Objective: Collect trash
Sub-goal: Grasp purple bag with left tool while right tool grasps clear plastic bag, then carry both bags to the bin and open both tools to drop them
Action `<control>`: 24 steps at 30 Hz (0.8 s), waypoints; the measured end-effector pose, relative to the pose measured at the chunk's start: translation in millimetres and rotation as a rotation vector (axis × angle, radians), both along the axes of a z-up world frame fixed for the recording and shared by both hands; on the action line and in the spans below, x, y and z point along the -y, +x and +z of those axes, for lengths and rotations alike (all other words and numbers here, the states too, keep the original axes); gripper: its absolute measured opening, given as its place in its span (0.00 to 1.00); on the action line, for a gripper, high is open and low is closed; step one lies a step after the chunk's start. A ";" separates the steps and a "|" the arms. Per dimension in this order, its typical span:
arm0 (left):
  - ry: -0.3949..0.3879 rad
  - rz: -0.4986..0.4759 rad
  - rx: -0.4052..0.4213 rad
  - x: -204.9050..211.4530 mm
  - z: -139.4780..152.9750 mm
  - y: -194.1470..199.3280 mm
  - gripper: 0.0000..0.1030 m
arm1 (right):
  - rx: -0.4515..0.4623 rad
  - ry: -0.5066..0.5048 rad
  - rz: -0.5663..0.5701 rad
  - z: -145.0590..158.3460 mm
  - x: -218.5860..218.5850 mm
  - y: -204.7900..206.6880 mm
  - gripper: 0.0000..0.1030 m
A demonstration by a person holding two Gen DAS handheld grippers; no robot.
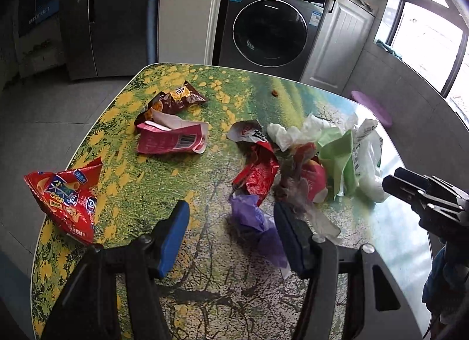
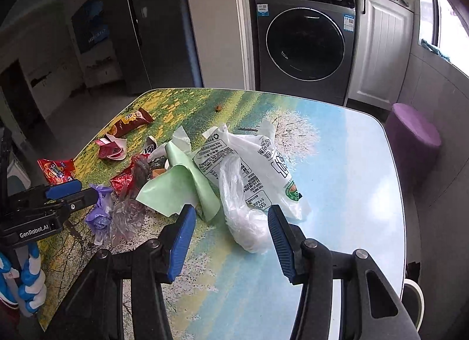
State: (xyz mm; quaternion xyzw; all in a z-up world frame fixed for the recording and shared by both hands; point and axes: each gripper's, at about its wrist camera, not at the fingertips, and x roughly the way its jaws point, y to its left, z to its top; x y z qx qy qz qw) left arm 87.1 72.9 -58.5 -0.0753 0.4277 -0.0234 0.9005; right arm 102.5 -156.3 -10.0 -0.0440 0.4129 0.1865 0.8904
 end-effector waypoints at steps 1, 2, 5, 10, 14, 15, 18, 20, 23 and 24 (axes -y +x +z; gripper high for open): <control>-0.002 -0.007 -0.008 3.1 -1.8 1.5 0.56 | -0.004 -0.013 0.002 -3.7 -1.8 3.4 0.48; -0.005 -0.014 -0.016 6.2 -4.0 3.3 0.56 | -0.010 -0.027 0.005 -7.8 -2.7 6.2 0.48; 0.006 -0.027 -0.034 13.2 -10.9 6.1 0.48 | -0.041 -0.049 0.005 -21.6 -2.6 12.8 0.47; -0.007 -0.021 -0.057 12.4 -21.3 2.7 0.23 | -0.075 -0.038 0.001 -32.2 2.9 7.6 0.35; 0.004 -0.017 -0.025 11.3 -13.4 -9.8 0.19 | -0.075 0.001 0.012 -30.4 7.3 -4.4 0.30; 0.005 -0.014 -0.016 10.3 -9.8 -13.0 0.19 | -0.075 0.017 0.012 -29.2 9.6 -8.0 0.30; -0.005 -0.002 0.016 7.7 5.3 -24.1 0.18 | -0.068 0.080 0.009 -20.9 20.1 -22.5 0.30; -0.020 -0.004 0.037 9.0 17.0 -29.5 0.18 | -0.050 0.118 -0.002 -12.2 29.0 -33.4 0.30; -0.028 -0.042 0.073 23.5 37.1 -34.2 0.18 | -0.015 0.168 -0.027 4.9 48.9 -49.1 0.30; -0.029 -0.062 0.086 31.4 44.3 -34.8 0.18 | 0.001 0.182 -0.039 11.7 57.1 -54.9 0.30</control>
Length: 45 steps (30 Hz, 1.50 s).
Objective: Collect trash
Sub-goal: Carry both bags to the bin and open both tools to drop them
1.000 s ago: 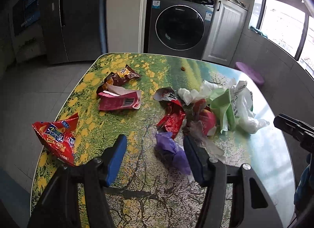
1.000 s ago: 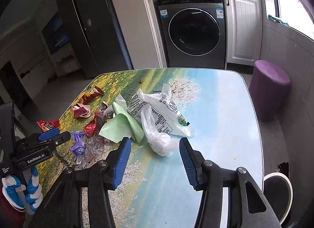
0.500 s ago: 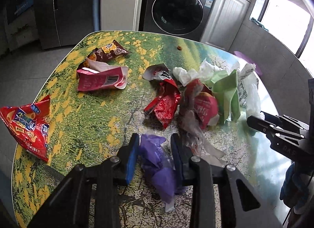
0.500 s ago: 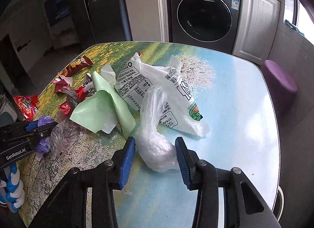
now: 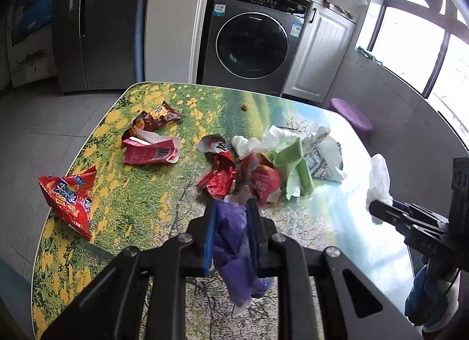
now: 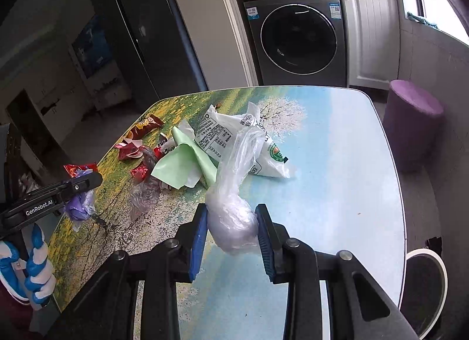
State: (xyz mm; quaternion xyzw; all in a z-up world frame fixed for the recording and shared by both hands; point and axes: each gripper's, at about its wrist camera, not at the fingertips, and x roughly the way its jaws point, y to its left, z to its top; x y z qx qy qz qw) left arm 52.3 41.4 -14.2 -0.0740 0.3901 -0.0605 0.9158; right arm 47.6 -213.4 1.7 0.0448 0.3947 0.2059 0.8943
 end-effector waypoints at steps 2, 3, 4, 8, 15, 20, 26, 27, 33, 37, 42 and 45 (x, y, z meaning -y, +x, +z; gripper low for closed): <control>-0.015 -0.050 0.019 18.9 14.2 1.5 0.18 | 0.028 0.020 -0.031 13.4 17.9 -10.5 0.30; -0.029 -0.078 0.024 30.4 21.0 2.7 0.18 | 0.043 0.029 -0.052 19.5 28.6 -16.2 0.30; -0.039 -0.107 0.031 43.0 27.4 4.2 0.18 | 0.058 0.036 -0.077 25.7 40.6 -21.6 0.30; -0.066 -0.239 0.049 108.9 49.7 13.4 0.18 | 0.105 0.054 -0.217 40.6 102.6 -45.0 0.30; -0.037 -0.502 0.031 259.2 53.6 22.8 0.18 | 0.053 0.074 -0.503 13.3 230.9 -74.3 0.30; -0.019 -0.635 -0.040 358.2 30.7 30.1 0.20 | -0.046 0.096 -0.643 -30.0 296.9 -87.6 0.32; -0.031 -0.713 -0.124 438.9 -6.6 40.9 0.31 | -0.139 0.122 -0.717 -76.5 336.4 -88.2 0.37; -0.038 -0.720 -0.142 447.1 -12.6 43.8 0.36 | -0.149 0.124 -0.724 -81.6 340.3 -87.9 0.39; -0.030 -0.709 -0.158 459.4 -24.7 48.4 0.48 | -0.169 0.126 -0.744 -93.7 346.8 -90.3 0.46; -0.017 -0.687 -0.145 446.8 -20.5 47.5 0.48 | -0.159 0.134 -0.747 -89.2 342.3 -88.1 0.47; -0.010 -0.641 -0.115 419.2 -10.0 46.7 0.48 | -0.118 0.128 -0.741 -68.0 330.5 -89.8 0.47; -0.006 -0.609 -0.087 397.9 -0.8 42.2 0.48 | -0.094 0.098 -0.728 -50.5 314.9 -88.9 0.48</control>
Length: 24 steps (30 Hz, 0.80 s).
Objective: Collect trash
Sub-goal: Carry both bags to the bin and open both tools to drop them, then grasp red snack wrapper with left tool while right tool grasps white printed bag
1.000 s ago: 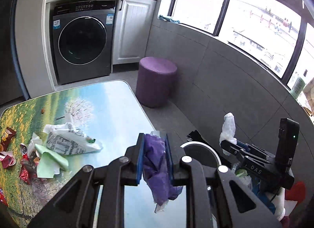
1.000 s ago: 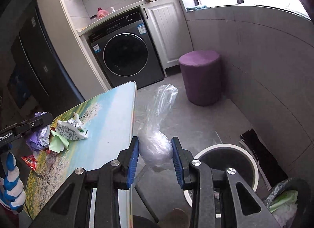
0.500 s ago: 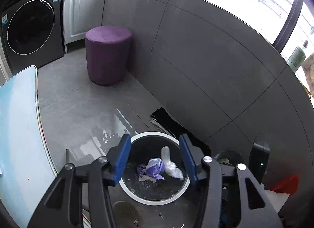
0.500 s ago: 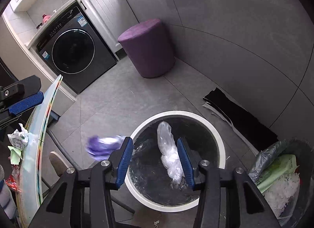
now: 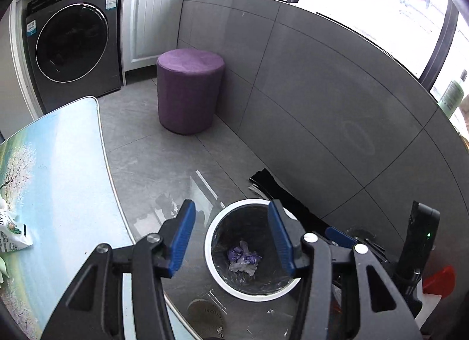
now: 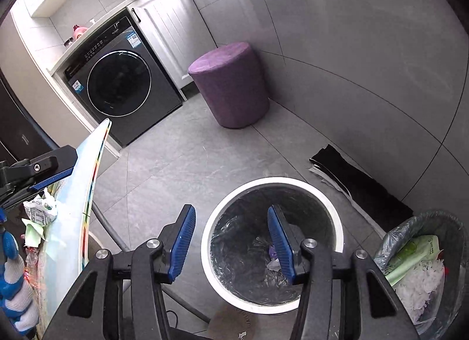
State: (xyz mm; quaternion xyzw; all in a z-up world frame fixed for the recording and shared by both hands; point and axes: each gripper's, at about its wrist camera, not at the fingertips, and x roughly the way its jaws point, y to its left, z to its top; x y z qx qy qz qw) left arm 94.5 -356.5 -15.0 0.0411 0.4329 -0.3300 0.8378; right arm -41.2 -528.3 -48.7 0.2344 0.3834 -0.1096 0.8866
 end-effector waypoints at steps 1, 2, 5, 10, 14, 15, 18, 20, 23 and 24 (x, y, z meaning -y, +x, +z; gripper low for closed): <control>0.000 0.011 0.012 -7.9 2.6 -1.8 0.48 | 0.005 -0.009 0.005 5.0 -5.7 0.1 0.48; 0.001 0.023 0.026 -16.5 6.1 -3.8 0.48 | 0.014 -0.013 0.012 10.7 -11.2 0.0 0.48; -0.007 0.067 0.061 -47.7 16.2 -7.7 0.48 | 0.043 -0.038 0.041 28.9 -30.9 -0.3 0.48; -0.013 0.153 0.126 -109.2 35.1 -18.4 0.48 | 0.094 -0.074 0.111 59.5 -70.0 2.2 0.49; -0.007 0.238 0.189 -165.7 50.1 -28.2 0.55 | 0.125 -0.095 0.174 80.6 -103.0 8.5 0.51; -0.006 0.264 0.204 -181.0 52.6 -30.4 0.56 | 0.131 -0.101 0.190 84.8 -111.5 10.3 0.52; 0.005 0.349 0.242 -232.8 58.0 -37.0 0.58 | 0.145 -0.110 0.235 95.1 -136.7 15.8 0.53; 0.008 0.411 0.257 -270.2 59.1 -40.1 0.62 | 0.149 -0.117 0.264 99.1 -151.8 20.6 0.54; 0.019 0.508 0.273 -321.7 58.1 -44.0 0.64 | 0.150 -0.122 0.311 102.3 -173.9 28.9 0.54; 0.017 0.539 0.272 -338.1 56.6 -46.5 0.64 | 0.149 -0.128 0.326 103.1 -181.7 31.9 0.54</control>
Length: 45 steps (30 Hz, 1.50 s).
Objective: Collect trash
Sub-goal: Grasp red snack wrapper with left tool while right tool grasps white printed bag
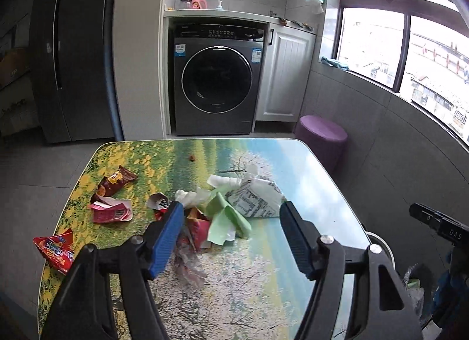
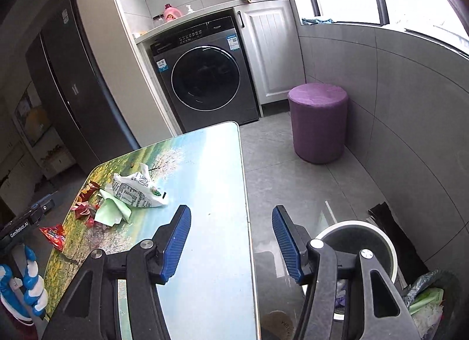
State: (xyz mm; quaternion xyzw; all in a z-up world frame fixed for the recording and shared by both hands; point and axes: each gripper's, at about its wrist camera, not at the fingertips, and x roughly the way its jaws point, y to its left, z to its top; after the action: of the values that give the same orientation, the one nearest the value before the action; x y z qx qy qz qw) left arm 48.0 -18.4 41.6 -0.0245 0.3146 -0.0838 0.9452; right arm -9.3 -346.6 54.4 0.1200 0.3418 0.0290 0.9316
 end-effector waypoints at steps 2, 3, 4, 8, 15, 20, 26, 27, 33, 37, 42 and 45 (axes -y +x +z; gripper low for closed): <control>-0.004 0.061 0.006 -32.6 -2.8 -5.5 0.65 | -0.003 -0.009 0.031 0.7 -15.6 5.4 0.54; 0.000 0.093 0.010 -46.4 -4.4 -9.0 0.65 | -0.005 -0.012 0.047 1.0 -23.7 8.5 0.54; 0.001 0.122 0.011 -60.9 -6.1 -11.2 0.65 | -0.009 -0.016 0.062 1.1 -31.6 11.8 0.54; -0.003 0.229 0.001 -115.9 -15.3 -18.1 0.65 | -0.023 -0.037 0.118 -1.6 -61.2 24.6 0.54; 0.007 0.378 -0.033 -184.7 -37.3 -24.1 0.65 | -0.058 -0.051 0.200 -14.7 -100.1 50.4 0.54; 0.001 0.409 -0.062 -205.3 -52.6 -13.6 0.65 | -0.077 -0.071 0.265 -24.0 -125.8 73.7 0.54; -0.013 0.395 -0.121 -207.6 -75.4 10.9 0.65 | -0.093 -0.114 0.371 -39.3 -159.1 117.7 0.54; -0.022 0.389 -0.133 -207.9 -80.0 13.4 0.65 | -0.099 -0.128 0.384 -43.6 -163.9 124.9 0.54; -0.023 0.386 -0.176 -205.8 -99.0 25.7 0.65 | -0.123 -0.148 0.419 -65.7 -172.9 159.8 0.54; -0.048 0.377 -0.199 -205.7 -108.4 32.1 0.55 | -0.133 -0.157 0.440 -76.4 -175.2 174.0 0.54; -0.057 0.334 -0.210 -197.7 -113.7 37.6 0.32 | -0.162 -0.176 0.476 -88.4 -174.6 180.4 0.27; -0.049 0.304 -0.202 -189.6 -112.3 40.3 0.18 | -0.153 -0.171 0.471 -87.7 -167.0 174.3 0.17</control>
State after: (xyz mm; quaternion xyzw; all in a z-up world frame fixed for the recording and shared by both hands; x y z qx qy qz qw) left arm 88.3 171.2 -70.7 -0.1030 0.3984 0.0550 0.9097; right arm 165.0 -179.6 -33.3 -0.0404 0.4309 0.2071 0.8774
